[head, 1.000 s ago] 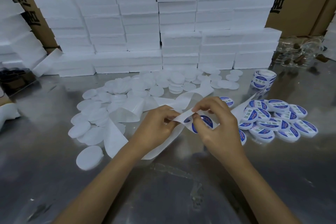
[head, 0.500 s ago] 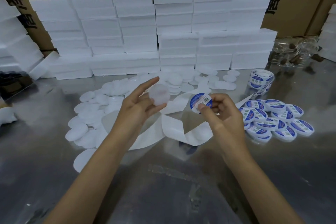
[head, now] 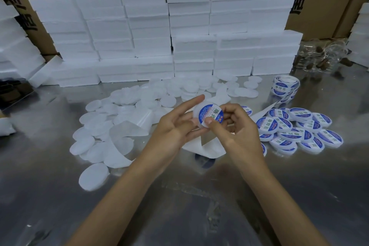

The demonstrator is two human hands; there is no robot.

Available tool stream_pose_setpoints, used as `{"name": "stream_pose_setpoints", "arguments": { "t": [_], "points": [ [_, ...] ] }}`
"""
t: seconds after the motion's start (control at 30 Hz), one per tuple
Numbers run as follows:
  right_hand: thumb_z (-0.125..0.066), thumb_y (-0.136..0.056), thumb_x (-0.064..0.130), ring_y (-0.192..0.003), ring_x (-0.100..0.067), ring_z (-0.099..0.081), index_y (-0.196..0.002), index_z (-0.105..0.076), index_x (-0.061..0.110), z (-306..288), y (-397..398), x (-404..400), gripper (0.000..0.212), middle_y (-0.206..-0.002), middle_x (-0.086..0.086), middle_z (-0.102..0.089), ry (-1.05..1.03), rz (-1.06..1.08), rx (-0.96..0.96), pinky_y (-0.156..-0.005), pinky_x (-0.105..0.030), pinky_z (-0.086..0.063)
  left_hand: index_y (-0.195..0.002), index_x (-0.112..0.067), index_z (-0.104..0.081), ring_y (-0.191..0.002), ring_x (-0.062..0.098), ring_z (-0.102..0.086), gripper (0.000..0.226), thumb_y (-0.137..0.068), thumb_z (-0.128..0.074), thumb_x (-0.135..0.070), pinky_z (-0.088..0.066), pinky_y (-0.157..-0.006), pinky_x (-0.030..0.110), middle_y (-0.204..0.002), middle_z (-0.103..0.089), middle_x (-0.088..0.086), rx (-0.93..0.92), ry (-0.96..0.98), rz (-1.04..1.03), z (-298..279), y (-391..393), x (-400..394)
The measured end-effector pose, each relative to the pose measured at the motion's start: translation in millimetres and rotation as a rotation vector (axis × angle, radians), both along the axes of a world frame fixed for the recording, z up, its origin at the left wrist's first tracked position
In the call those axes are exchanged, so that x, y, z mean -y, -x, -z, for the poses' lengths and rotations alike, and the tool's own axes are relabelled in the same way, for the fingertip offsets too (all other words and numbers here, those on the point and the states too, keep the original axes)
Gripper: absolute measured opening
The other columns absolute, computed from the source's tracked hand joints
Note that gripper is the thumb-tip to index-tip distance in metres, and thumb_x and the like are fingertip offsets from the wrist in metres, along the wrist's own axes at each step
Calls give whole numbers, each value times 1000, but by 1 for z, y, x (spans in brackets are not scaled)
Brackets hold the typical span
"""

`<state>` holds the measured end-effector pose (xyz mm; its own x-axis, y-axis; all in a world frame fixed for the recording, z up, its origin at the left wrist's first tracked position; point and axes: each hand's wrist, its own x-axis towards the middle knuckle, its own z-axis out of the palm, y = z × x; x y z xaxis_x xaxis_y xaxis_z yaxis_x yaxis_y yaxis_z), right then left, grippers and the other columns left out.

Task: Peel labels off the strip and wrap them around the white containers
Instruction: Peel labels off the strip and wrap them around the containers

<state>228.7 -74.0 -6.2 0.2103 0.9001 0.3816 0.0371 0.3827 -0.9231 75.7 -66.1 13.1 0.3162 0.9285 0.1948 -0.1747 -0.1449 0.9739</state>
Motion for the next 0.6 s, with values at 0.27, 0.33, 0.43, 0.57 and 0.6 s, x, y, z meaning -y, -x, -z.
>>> {"name": "stream_pose_setpoints", "arguments": {
  "t": [0.27, 0.33, 0.43, 0.57, 0.6],
  "points": [
    [-79, -82, 17, -72, -6, -55, -92, -65, 21, 5, 1, -1, 19, -84, 8, -69, 1, 39, 46, -68, -10, -41, -139, -23, -56, -117, 21, -67, 44, -103, -47, 0, -54, -98, 29, -118, -73, 9, -73, -61, -10, 1, -4, 4],
    [-80, -81, 17, -69, -3, -53, -91, -65, 21, 6, 1, -2, 18, -80, 12, -67, -7, 64, 51, -66, -9, -41, -140, -22, -55, -116, 19, -67, 45, -102, -47, 1, -54, -96, 26, -117, -74, 8, -80, -67, -11, 1, -5, 5],
    [-80, -81, 19, -69, -1, -52, -91, -64, 23, 9, 2, -3, 19, -78, 18, -64, -12, 105, 94, -65, -10, -40, -140, -22, -55, -115, 18, -68, 44, -102, -48, -1, -54, -96, 26, -117, -74, 7, -85, -66, -19, 0, -6, 5],
    [-79, -80, 33, -79, -6, -55, -91, -60, 35, 12, 1, -2, 22, -86, 23, -63, -55, 185, 241, -67, -12, -38, -138, -20, -58, -111, 18, -70, 43, -102, -48, 2, -56, -89, 23, -114, -75, 8, -51, -34, -37, 1, -5, 5],
    [-76, -81, 38, -82, -6, -55, -90, -57, 38, 12, 2, -1, 22, -89, 25, -62, -73, 208, 289, -67, -12, -38, -137, -21, -59, -110, 19, -71, 43, -102, -48, 2, -57, -89, 25, -114, -75, 8, -35, -23, -42, 2, -5, 4]
  ]
}}
